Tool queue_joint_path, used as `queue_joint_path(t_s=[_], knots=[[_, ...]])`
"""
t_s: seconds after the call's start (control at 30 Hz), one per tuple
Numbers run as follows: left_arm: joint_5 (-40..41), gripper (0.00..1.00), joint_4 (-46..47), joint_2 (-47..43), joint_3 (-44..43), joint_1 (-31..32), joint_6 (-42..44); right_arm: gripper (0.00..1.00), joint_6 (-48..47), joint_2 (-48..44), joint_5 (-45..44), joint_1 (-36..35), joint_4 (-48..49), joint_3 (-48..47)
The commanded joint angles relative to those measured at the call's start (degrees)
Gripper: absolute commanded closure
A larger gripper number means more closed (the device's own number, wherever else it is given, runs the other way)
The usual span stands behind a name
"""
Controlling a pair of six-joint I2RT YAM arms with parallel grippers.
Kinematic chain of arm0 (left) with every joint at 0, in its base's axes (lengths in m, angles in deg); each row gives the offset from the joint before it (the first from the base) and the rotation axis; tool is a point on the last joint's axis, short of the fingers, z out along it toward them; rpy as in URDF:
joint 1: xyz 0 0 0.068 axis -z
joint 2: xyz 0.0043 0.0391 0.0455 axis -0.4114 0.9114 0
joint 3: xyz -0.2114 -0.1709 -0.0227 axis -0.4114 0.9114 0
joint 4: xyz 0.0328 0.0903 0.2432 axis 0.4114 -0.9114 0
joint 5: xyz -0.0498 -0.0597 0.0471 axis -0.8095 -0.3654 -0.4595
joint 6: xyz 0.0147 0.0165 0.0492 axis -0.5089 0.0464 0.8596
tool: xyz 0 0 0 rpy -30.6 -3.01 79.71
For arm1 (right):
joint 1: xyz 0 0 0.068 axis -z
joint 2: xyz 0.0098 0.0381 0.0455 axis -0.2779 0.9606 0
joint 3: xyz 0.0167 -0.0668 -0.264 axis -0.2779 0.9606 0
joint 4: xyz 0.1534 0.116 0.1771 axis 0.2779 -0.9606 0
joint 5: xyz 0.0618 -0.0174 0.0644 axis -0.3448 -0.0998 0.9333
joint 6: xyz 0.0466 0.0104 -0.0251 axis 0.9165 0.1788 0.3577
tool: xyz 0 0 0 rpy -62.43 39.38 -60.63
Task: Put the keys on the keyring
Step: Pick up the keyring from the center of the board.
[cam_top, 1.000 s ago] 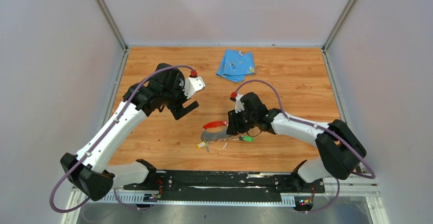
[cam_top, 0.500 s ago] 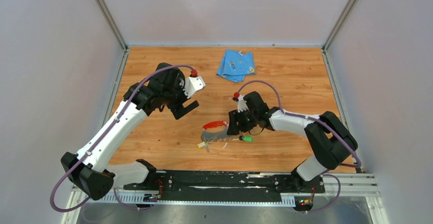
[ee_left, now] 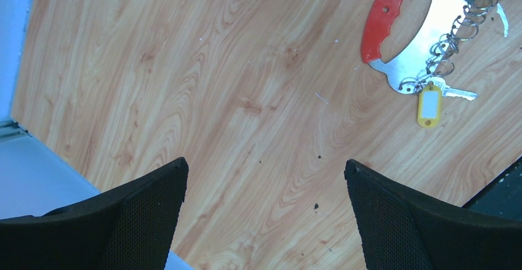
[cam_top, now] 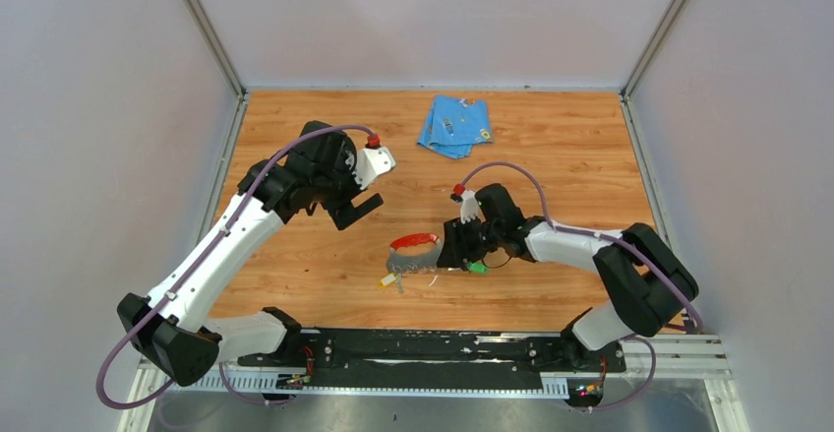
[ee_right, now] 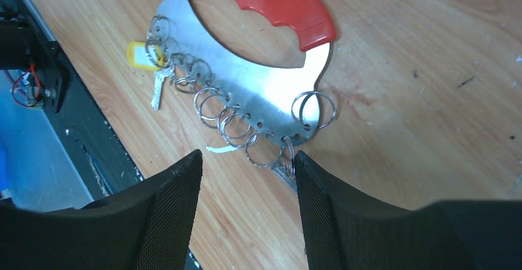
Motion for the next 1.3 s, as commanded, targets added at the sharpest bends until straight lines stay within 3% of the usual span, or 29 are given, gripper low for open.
queue_joint_path(t_s=[0.0,0.43,0.73,0.97,1.13,1.27], knots=[[0.59,0.00,-0.41,0.47,-1.60,-0.09,-0.02,0.41,2.25,-4.70,1.77,-0.46,0.26,1.63],[1.72,0.00,-0.41,-0.03,-1.06,-0.14,1.35,0.43,4.25,-4.68,4.07,1.61,-3.83,-2.69],[0.86,0.00,-0.41,0.42,0.24,-0.09,1.08,0.48,-6.20,2.65,-8.22,4.43,-14.27,-12.02],[0.84,0.00,-0.41,1.02,0.58,-0.09,1.40,0.42,-7.47,5.67,-20.24,-2.38,-20.36,-15.93],[0.89,0.00,-0.41,0.56,0.81,-0.11,1.55,0.41,-6.84,8.36,-19.57,-4.58,-19.19,-16.78],[1.29,0.00,-0.41,0.23,1.10,-0.11,1.64,0.43,-6.74,9.95,-24.19,-7.67,-21.08,-18.45]])
